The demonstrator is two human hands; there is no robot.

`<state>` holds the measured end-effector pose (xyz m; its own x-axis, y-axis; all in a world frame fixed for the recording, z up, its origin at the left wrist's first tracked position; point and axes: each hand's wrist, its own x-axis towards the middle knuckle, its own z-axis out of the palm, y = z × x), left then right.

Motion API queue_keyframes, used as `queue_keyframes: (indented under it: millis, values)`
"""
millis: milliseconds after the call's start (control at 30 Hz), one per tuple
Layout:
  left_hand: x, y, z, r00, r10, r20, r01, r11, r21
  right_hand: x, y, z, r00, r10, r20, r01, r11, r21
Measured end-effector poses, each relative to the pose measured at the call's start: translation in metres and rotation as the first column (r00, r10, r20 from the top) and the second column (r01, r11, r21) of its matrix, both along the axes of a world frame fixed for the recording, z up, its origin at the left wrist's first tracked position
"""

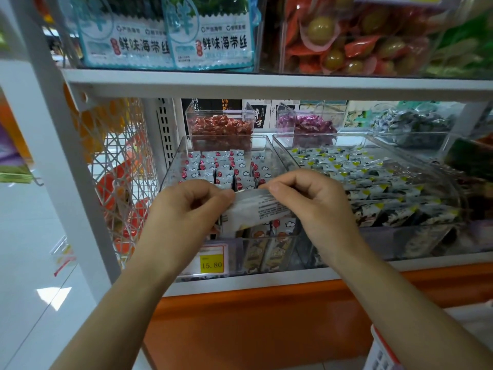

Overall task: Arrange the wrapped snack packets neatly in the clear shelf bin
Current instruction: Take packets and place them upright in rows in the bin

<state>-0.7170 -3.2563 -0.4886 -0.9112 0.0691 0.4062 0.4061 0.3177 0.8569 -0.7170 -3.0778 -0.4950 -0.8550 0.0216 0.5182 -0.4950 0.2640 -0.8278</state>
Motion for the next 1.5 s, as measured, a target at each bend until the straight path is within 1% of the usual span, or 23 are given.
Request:
queue_keyframes:
  millis: [67, 133, 200, 233, 300, 333, 367, 433, 467, 533, 600, 633, 700, 767, 833, 867, 967, 1033, 1100, 1167, 1267, 1367, 1500]
  values:
    - [0.002, 0.002, 0.000, 1.000, -0.019, -0.005, 0.019, 0.999, -0.037, -0.002, 0.000, 0.000, 0.999, -0.036, 0.001, 0.036, 0.999, -0.003]
    - [0.004, 0.004, 0.000, 0.998, -0.055, 0.008, 0.056, 0.992, -0.110, -0.003, 0.000, -0.001, 0.998, -0.062, 0.009, 0.063, 0.996, -0.066]
    - [0.003, 0.005, -0.002, 0.999, -0.046, -0.022, 0.042, 0.986, -0.163, -0.004, 0.000, -0.002, 0.998, -0.057, 0.036, 0.061, 0.988, -0.138]
    - [0.002, 0.004, -0.003, 0.999, -0.031, -0.045, 0.024, 0.988, -0.150, -0.005, 0.002, -0.002, 0.999, -0.021, 0.050, 0.029, 0.985, -0.172]
    - [-0.001, 0.002, -0.004, 0.998, 0.005, -0.062, -0.008, 0.998, -0.056, -0.005, 0.005, -0.001, 0.990, 0.112, 0.081, -0.089, 0.966, -0.243]
    - [-0.001, 0.000, -0.004, 0.998, 0.018, -0.066, -0.019, 1.000, -0.011, -0.005, 0.005, -0.001, 0.981, 0.173, 0.093, -0.145, 0.957, -0.253]
    - [-0.003, -0.001, -0.004, 0.997, 0.025, -0.066, -0.024, 1.000, 0.018, -0.005, 0.006, -0.002, 0.976, 0.198, 0.093, -0.173, 0.958, -0.229]
    - [-0.006, -0.003, -0.005, 0.997, 0.037, -0.067, -0.036, 0.999, 0.022, -0.005, 0.005, -0.003, 0.983, 0.164, 0.084, -0.148, 0.973, -0.175]
    - [-0.009, -0.004, -0.006, 0.994, 0.066, -0.081, -0.067, 0.998, -0.012, -0.005, 0.004, -0.003, 0.989, 0.122, 0.084, -0.105, 0.978, -0.178]
    - [-0.014, -0.011, -0.009, 0.964, 0.177, -0.200, -0.213, 0.961, -0.177, -0.008, 0.004, -0.004, 0.996, 0.021, 0.088, -0.001, 0.977, -0.215]
    - [-0.017, -0.019, -0.010, 0.909, 0.230, -0.347, -0.361, 0.851, -0.382, -0.011, 0.006, -0.004, 0.994, -0.053, 0.099, 0.075, 0.971, -0.228]
    - [-0.018, -0.022, -0.012, 0.901, 0.219, -0.375, -0.389, 0.792, -0.471, -0.013, 0.007, -0.004, 0.992, -0.076, 0.101, 0.097, 0.970, -0.221]
    - [-0.018, -0.023, -0.018, 0.922, 0.175, -0.345, -0.364, 0.695, -0.620, -0.016, 0.005, -0.004, 0.990, -0.101, 0.094, 0.118, 0.974, -0.194]
    - [-0.016, -0.021, -0.025, 0.953, 0.143, -0.267, -0.297, 0.613, -0.732, -0.019, 0.001, -0.003, 0.992, -0.103, 0.065, 0.114, 0.978, -0.176]
    - [-0.017, -0.021, -0.030, 0.962, 0.130, -0.239, -0.270, 0.556, -0.786, -0.023, -0.006, -0.001, 0.994, -0.105, 0.034, 0.109, 0.983, -0.146]
    - [-0.019, -0.021, -0.031, 0.962, 0.134, -0.239, -0.273, 0.547, -0.792, -0.025, -0.009, 0.000, 0.994, -0.109, 0.022, 0.111, 0.987, -0.119]
    - [-0.021, -0.025, -0.032, 0.952, 0.154, -0.264, -0.304, 0.580, -0.756, -0.034, -0.020, 0.004, 0.993, -0.114, -0.012, 0.115, 0.993, 0.033]
    - [-0.020, -0.030, -0.031, 0.949, 0.162, -0.270, -0.313, 0.568, -0.761, -0.041, -0.027, 0.007, 0.994, -0.103, -0.032, 0.107, 0.979, 0.175]
    - [-0.020, -0.033, -0.032, 0.951, 0.158, -0.264, -0.307, 0.549, -0.777, -0.049, -0.036, 0.009, 0.994, -0.082, -0.078, 0.105, 0.932, 0.347]
    - [-0.020, -0.035, -0.033, 0.953, 0.147, -0.265, -0.302, 0.553, -0.776, -0.058, -0.048, 0.010, 0.990, -0.063, -0.127, 0.119, 0.854, 0.507]
    - [-0.019, -0.037, -0.032, 0.956, 0.143, -0.254, -0.288, 0.608, -0.740, -0.070, -0.063, 0.009, 0.992, -0.054, -0.112, 0.117, 0.718, 0.686]
    - [-0.019, -0.041, -0.028, 0.954, 0.162, -0.253, -0.295, 0.671, -0.681, -0.076, -0.069, 0.008, 0.998, -0.044, -0.048, 0.065, 0.598, 0.799]
    - [-0.021, -0.042, -0.027, 0.948, 0.185, -0.259, -0.314, 0.673, -0.670, -0.077, -0.069, 0.002, 1.000, 0.005, 0.013, -0.014, 0.397, 0.918]
